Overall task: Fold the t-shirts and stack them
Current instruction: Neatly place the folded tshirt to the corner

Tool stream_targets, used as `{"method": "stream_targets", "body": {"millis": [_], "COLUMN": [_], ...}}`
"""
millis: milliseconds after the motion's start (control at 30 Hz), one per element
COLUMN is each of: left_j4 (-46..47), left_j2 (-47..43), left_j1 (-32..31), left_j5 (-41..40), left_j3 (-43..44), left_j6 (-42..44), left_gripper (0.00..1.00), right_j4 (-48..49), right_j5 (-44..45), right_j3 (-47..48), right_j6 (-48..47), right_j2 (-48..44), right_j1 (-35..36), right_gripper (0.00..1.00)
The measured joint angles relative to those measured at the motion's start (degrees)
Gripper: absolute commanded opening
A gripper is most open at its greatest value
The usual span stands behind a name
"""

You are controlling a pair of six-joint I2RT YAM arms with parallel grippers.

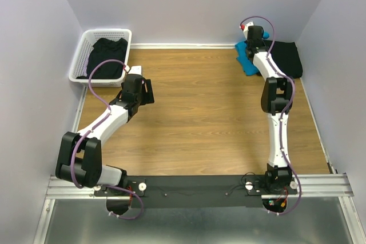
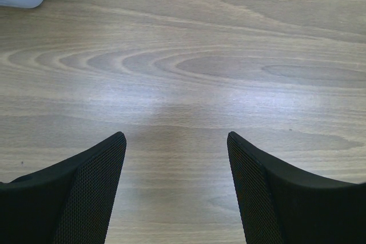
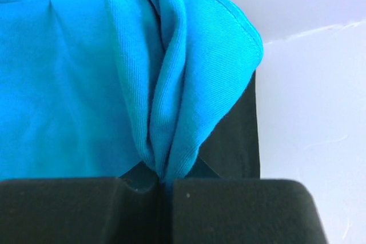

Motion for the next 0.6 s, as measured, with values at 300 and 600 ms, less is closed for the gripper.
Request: {"method": "stream_targets", "body": {"millis": [300, 600], "left_j4": [0.3, 0.5], "left_j2": [0.0, 0.5], "left_j1": [0.0, 0.0], "left_j5": [-0.3, -0.3], "left_j3": [0.0, 0.0], "left_j6": [0.0, 0.0], "left_gripper": [0.79, 0.79], "right_j4": [0.9, 1.6], "right_j5": [-0.2, -0.2], "right_j3": [-1.3, -1.6], "right_j6": [0.8, 1.8], "right_j2": [-1.0, -1.7], "right_j1": [-1.7, -3.4], "right_gripper": [0.01, 0.01]}}
